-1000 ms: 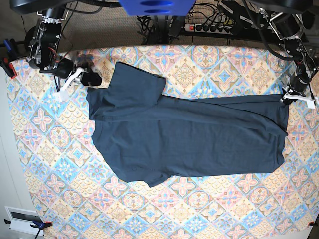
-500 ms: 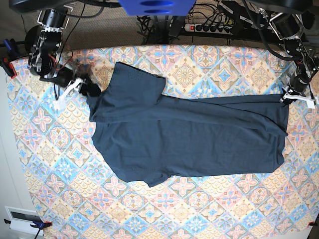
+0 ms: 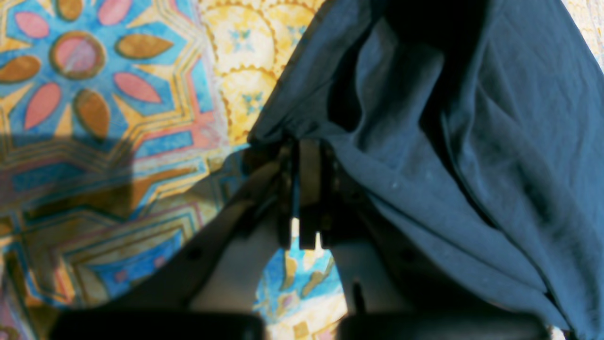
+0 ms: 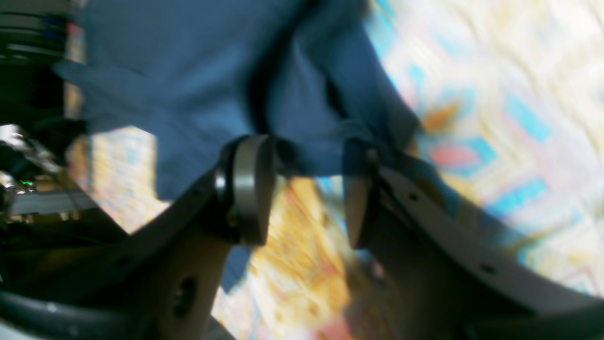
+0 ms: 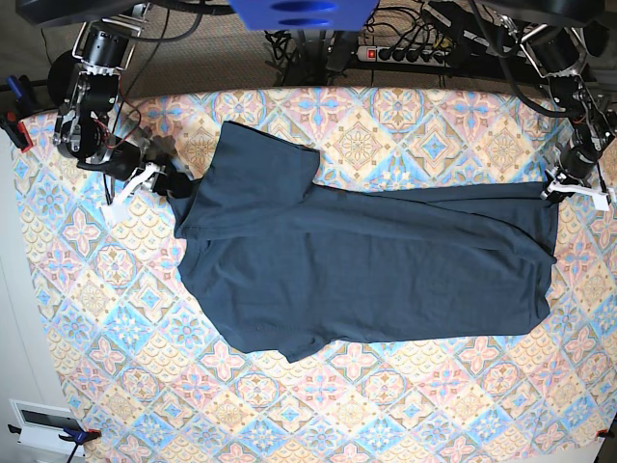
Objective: Layout the t-shirt on the table in an organized manner, then fold the t-shirt properly
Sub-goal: 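Grasp the shirt's collar corner with the right gripper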
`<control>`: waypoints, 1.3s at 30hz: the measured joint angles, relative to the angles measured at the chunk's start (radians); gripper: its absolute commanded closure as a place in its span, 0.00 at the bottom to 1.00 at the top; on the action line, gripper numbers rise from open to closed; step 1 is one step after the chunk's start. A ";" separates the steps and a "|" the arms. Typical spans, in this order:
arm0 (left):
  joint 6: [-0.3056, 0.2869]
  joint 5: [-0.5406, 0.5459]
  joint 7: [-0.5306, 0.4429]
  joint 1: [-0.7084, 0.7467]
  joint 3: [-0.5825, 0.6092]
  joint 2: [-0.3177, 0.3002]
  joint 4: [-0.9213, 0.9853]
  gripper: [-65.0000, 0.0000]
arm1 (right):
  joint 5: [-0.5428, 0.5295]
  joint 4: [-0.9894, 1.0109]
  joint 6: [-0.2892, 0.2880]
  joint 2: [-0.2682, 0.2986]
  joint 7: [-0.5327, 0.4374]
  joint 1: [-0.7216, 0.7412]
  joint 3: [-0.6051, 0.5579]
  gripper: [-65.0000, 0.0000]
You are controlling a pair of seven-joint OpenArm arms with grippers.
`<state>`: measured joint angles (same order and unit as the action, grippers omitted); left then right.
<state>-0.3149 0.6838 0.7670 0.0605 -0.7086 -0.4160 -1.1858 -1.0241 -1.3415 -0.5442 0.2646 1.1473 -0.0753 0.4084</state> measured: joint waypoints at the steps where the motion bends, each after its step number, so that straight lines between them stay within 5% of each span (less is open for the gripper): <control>1: 0.000 0.000 0.000 0.000 0.002 0.000 0.000 1.00 | 0.005 0.003 0.000 -0.001 -0.002 0.002 0.000 0.64; 27: 0.000 0.000 0.000 0.000 0.002 0.000 0.000 1.00 | 0.082 -0.055 0.005 -0.025 -0.035 0.003 0.101 0.64; 39: 0.000 0.000 0.000 -0.002 0.002 0.000 0.000 1.00 | 0.084 -0.051 0.005 -0.023 -0.037 0.001 -0.033 0.64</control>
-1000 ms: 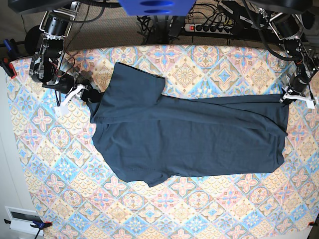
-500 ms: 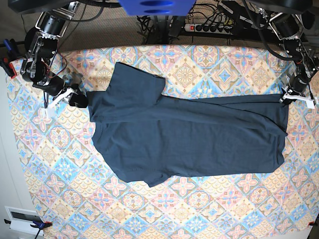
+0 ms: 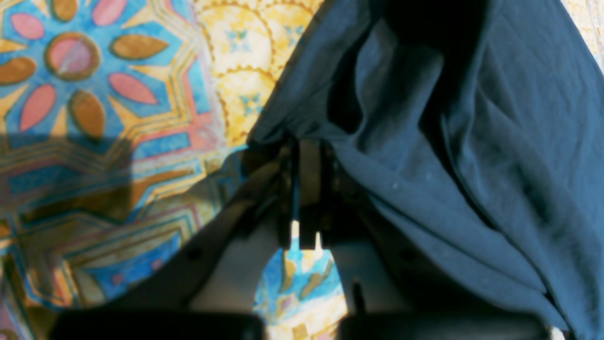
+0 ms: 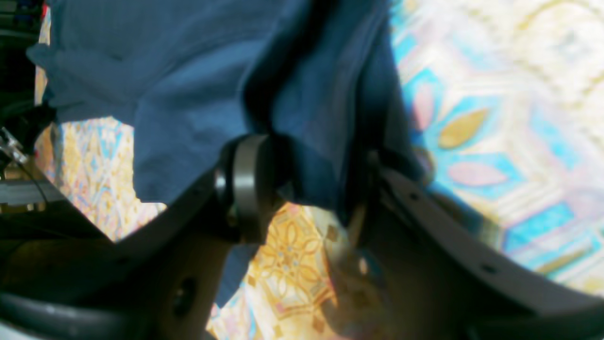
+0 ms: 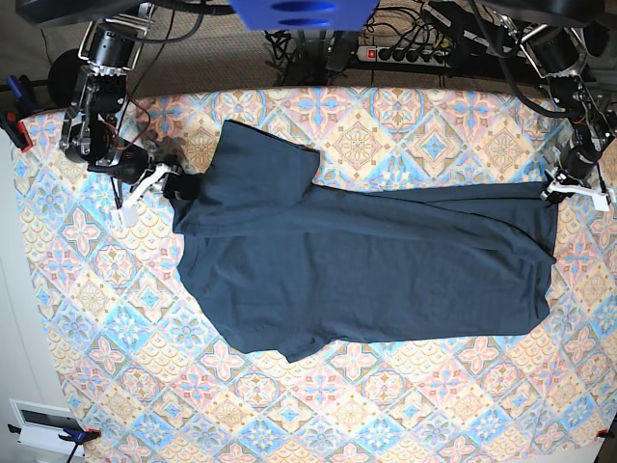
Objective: Layout the t-shirt on the table in an organized manner, then fold the t-shirt properly
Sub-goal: 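Grasp the shirt's collar corner with the right gripper, then pull the shirt's two ends apart with both grippers toward the robot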
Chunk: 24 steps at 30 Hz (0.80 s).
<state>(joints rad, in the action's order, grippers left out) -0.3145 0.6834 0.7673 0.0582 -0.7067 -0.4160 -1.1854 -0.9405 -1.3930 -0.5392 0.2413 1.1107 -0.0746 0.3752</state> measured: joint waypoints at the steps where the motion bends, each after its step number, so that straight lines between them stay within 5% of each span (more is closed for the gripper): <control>1: 0.000 0.000 0.000 0.000 0.000 0.000 0.000 1.00 | -0.001 0.000 0.000 0.000 -0.001 0.000 0.000 0.64; 5: 0.000 0.000 0.000 0.000 0.000 0.000 0.000 1.00 | 0.000 0.000 0.000 0.003 0.000 0.000 0.001 0.66; 10: 0.000 0.000 0.000 0.001 0.000 0.000 0.000 1.00 | 0.001 0.000 0.001 0.003 -0.001 0.000 0.007 1.00; 24: -0.052 -0.003 0.000 0.117 0.060 -0.005 -0.106 1.00 | -0.006 -0.053 -0.003 0.005 0.007 -0.124 0.113 1.00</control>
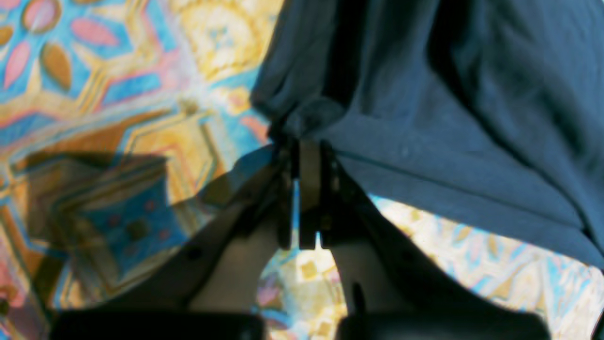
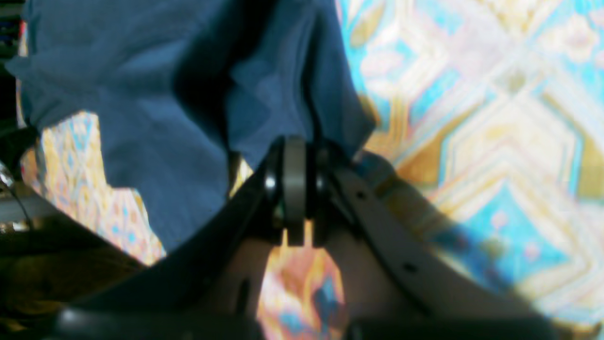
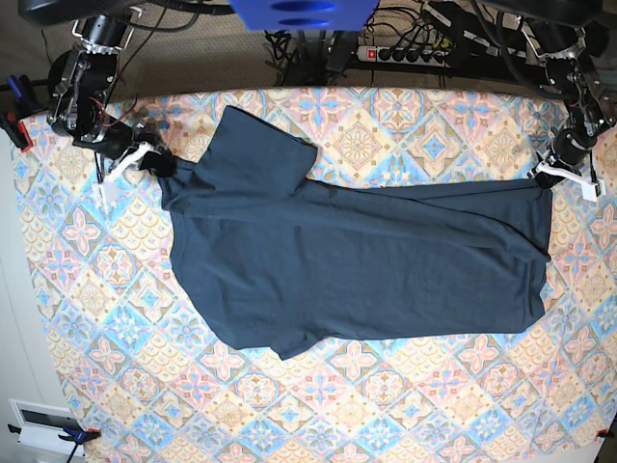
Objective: Layout the t-shirt on the table in an organized manner, then fold the t-shirt properly
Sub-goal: 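Pull the shirt's two ends apart with both grippers toward the robot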
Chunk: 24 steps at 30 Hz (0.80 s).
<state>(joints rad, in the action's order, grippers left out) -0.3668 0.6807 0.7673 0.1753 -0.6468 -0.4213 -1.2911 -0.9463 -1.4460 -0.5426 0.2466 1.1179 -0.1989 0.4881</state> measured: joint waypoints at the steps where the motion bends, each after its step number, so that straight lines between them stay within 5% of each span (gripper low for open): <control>1: 0.000 0.006 -0.004 0.011 0.000 -0.001 -0.005 1.00 | -0.002 -0.023 0.000 0.000 0.001 -0.019 0.000 1.00; 11: -0.004 0.060 -0.001 0.103 -0.006 -0.025 -0.090 1.00 | 0.001 -0.123 -0.003 0.003 0.097 -0.073 0.117 1.00; 24: 0.002 0.083 0.000 0.178 -0.045 -0.028 -0.170 1.00 | 0.000 -0.125 -0.003 0.002 0.096 -0.100 0.126 1.00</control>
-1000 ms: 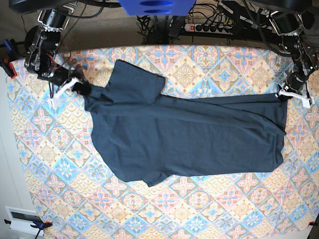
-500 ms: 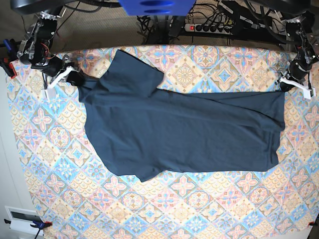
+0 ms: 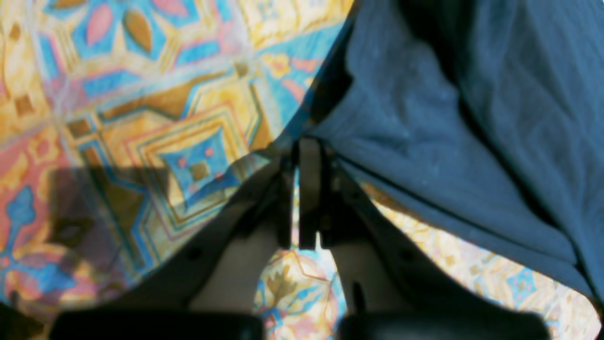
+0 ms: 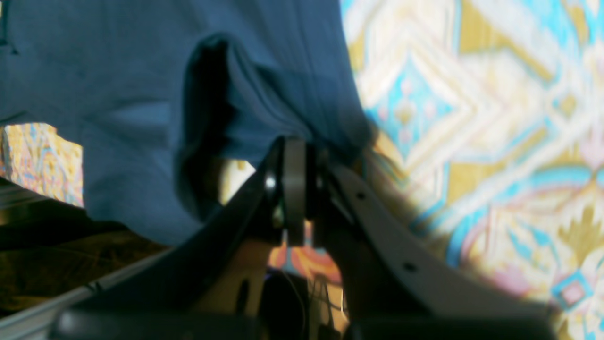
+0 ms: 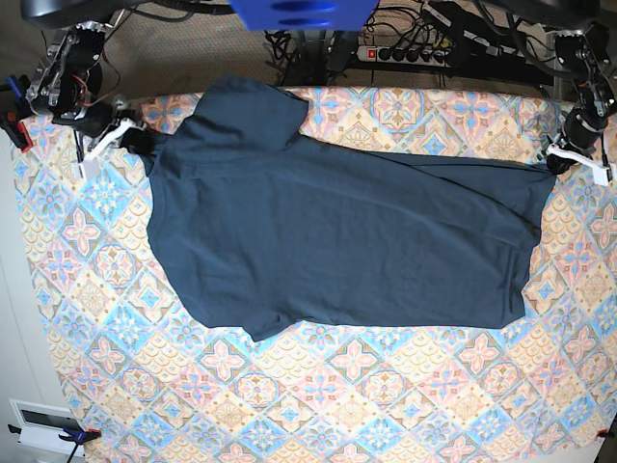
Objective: Layout the t-shirt on the table in an organized manner, then fold the t-shirt properly
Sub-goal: 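Pull the shirt's two ends apart with both grippers toward the robot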
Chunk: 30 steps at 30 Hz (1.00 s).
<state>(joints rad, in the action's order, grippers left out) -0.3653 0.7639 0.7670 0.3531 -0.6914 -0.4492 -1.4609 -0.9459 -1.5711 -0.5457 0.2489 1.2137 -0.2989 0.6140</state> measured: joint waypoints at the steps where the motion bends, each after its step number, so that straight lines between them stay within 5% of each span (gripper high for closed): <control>1: -0.005 0.012 0.001 0.029 0.000 -0.002 -0.042 1.00 | -0.003 0.000 0.000 0.000 -0.001 -0.001 -0.001 1.00; 25: 0.000 0.079 0.004 0.276 -0.139 0.001 -0.181 1.00 | 0.004 0.005 0.000 0.000 -0.005 -0.034 -0.002 1.00; 30: -0.002 0.082 0.003 0.217 -0.134 0.003 -0.181 1.00 | 0.003 -0.002 0.000 0.001 -0.008 -0.037 -0.002 0.81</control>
<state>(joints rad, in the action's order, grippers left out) -0.3672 0.8459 0.7704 0.5705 -0.8253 -0.4458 -1.6417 -0.9424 -1.5730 -0.5461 0.2497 1.2060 -0.3355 0.6125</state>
